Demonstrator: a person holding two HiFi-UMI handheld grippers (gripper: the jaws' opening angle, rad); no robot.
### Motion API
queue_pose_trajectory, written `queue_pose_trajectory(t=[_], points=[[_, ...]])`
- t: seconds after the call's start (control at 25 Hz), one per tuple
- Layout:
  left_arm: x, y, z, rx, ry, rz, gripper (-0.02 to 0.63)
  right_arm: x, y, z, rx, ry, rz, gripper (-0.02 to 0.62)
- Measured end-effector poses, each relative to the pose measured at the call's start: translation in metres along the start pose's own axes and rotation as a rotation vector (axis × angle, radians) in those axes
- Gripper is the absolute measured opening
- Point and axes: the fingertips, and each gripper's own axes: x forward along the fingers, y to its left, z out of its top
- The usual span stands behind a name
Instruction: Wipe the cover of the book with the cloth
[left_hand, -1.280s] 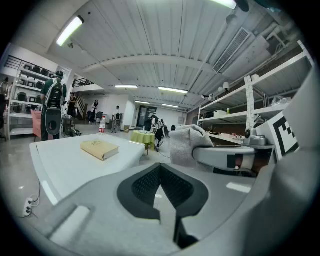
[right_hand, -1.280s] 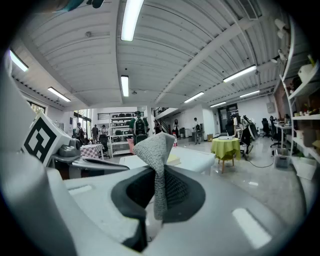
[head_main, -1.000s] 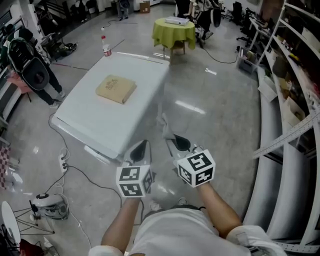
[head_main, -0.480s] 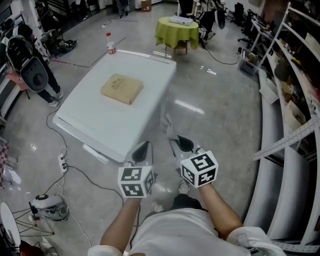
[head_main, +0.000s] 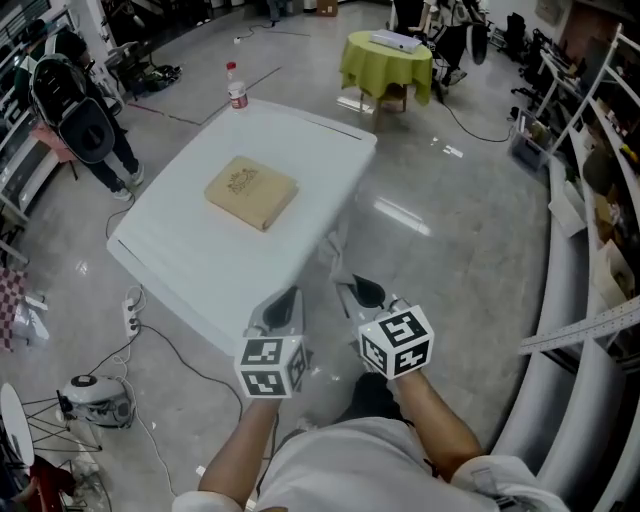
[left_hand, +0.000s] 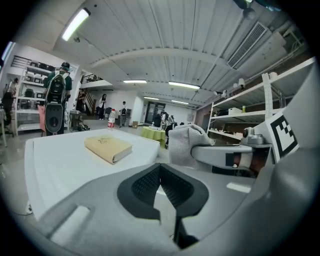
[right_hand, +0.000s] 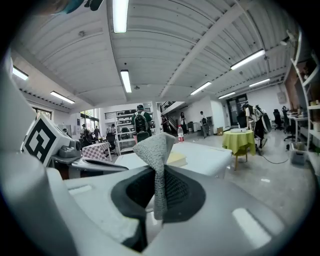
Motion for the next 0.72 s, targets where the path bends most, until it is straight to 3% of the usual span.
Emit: queue_pose_trajectory(t=[0.4,0.72], points=[[0.097,0.026,0.031,-0.108,-0.011,0.278,0.008,0.084,-0.104,0.029,-0.012,0.058,0.241,0.017],[0.125,0.046,0.048,-0.169,-0.039,0.497,0.008,0.137,-0.125,0.048,-0.111,0.093,0.473,0.017]])
